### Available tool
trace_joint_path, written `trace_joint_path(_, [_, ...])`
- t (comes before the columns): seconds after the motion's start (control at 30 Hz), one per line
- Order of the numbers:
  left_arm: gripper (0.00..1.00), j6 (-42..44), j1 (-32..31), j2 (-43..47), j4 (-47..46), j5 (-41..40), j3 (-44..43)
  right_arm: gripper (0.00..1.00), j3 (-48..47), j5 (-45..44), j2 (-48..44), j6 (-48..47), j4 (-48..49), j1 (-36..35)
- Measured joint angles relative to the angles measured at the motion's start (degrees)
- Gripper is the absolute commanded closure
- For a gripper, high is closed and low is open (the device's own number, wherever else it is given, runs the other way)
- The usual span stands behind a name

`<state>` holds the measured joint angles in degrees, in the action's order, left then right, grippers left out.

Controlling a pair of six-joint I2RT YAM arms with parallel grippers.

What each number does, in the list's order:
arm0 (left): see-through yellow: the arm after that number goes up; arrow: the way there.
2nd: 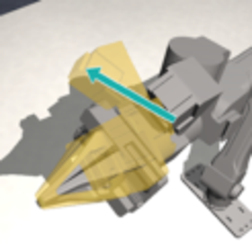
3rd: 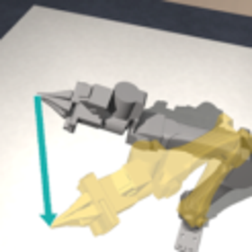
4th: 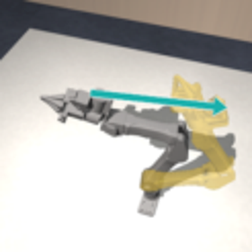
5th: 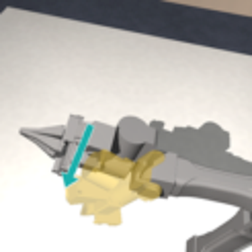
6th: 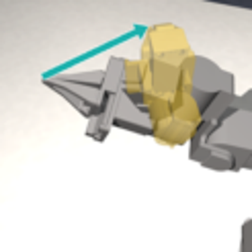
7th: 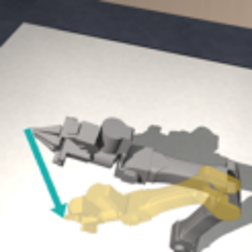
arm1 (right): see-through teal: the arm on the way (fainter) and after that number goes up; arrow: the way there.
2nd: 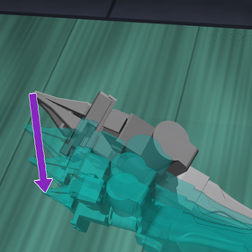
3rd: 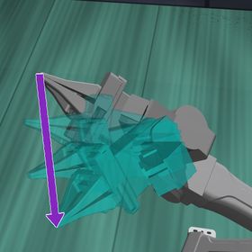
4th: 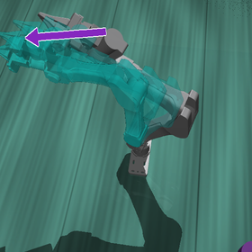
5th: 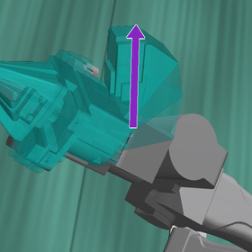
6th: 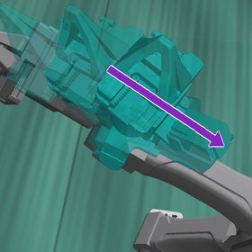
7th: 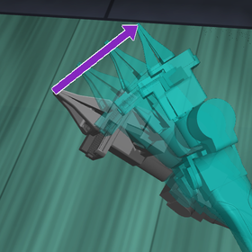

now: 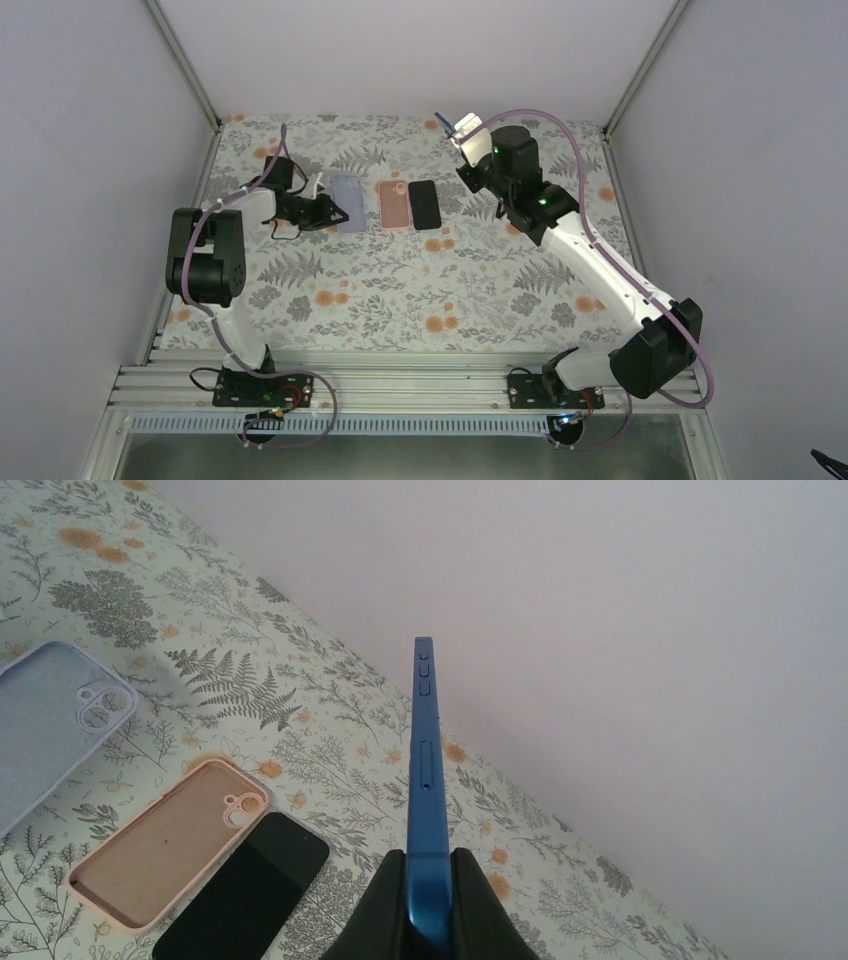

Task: Take the phone out of the phone case
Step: Place the phone case at the center of the board.

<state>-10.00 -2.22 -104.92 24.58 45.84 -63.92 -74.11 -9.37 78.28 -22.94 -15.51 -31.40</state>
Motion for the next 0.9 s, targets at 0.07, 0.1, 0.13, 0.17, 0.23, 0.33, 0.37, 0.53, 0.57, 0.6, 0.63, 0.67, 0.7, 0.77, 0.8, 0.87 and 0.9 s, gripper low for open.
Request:
trace_joint_path(0.07, [0.98,0.46,0.04,-1.16,0.26,-0.13,-0.55,0.96,0.00,0.07,0.00,0.15,-0.02,0.04])
trace_joint_path(0.1, [0.98,0.63,0.11,-1.66,0.68,-0.13,-1.01,0.96,0.00,0.11,0.00,0.22,-0.02,0.07])
trace_joint_path(0.13, [0.98,0.81,0.15,-2.29,0.92,-0.15,-1.57,0.96,0.00,0.13,0.00,0.28,-0.02,0.13])
trace_joint_path(0.17, [0.98,0.98,0.20,-3.06,1.09,-0.15,-2.38,0.96,0.00,0.17,0.00,0.33,-0.02,0.33])
trace_joint_path(0.23, [0.98,1.16,0.22,-4.55,1.09,-0.13,-3.72,0.96,0.00,0.31,0.00,0.39,-0.02,0.37])
trace_joint_path(0.33, [0.98,1.51,0.22,-6.25,1.42,-0.02,-4.96,0.96,0.00,0.35,0.02,0.44,-0.02,0.44])
trace_joint_path(0.37, [0.98,1.66,0.22,-6.80,1.53,0.04,-5.35,0.96,0.00,0.35,0.02,0.46,-0.04,0.50])
trace_joint_path(0.53, [0.98,1.86,0.02,-10.27,2.78,0.48,-7.76,0.96,0.00,0.79,0.15,0.50,-0.04,0.79])
trace_joint_path(0.57, [0.98,1.86,-0.15,-11.10,3.02,0.55,-8.44,0.96,0.00,0.79,0.22,0.50,-0.04,0.81])
trace_joint_path(0.6, [0.98,1.88,-0.20,-11.82,3.08,0.66,-9.01,0.96,0.02,0.79,0.26,0.50,-0.04,0.81])
trace_joint_path(0.63, [0.98,1.88,-0.39,-12.76,3.52,0.79,-9.86,0.96,0.00,0.83,0.33,0.50,-0.04,0.85])
trace_joint_path(0.67, [0.98,1.86,-0.55,-13.51,3.76,0.76,-10.54,0.96,0.00,0.90,0.44,0.50,-0.07,0.85])
trace_joint_path(0.7, [0.97,1.86,-0.66,-14.12,4.07,0.81,-11.19,0.96,0.00,0.96,0.55,0.50,-0.07,0.85])
trace_joint_path(0.77, [0.97,1.88,-1.03,-15.67,5.03,0.83,-13.07,0.96,0.00,1.03,0.70,0.50,-0.13,0.85])
trace_joint_path(0.8, [0.95,1.86,-1.25,-16.44,5.38,0.76,-13.94,0.96,0.00,1.14,0.76,0.50,-0.22,0.85])
trace_joint_path(0.87, [0.90,1.86,-1.51,-17.35,5.90,0.55,-14.91,0.96,0.00,1.20,0.83,0.50,-0.50,0.96])
trace_joint_path(0.9, [0.87,1.81,-1.55,-17.55,6.05,0.24,-15.17,0.96,0.00,1.25,0.83,0.50,-0.59,1.03])
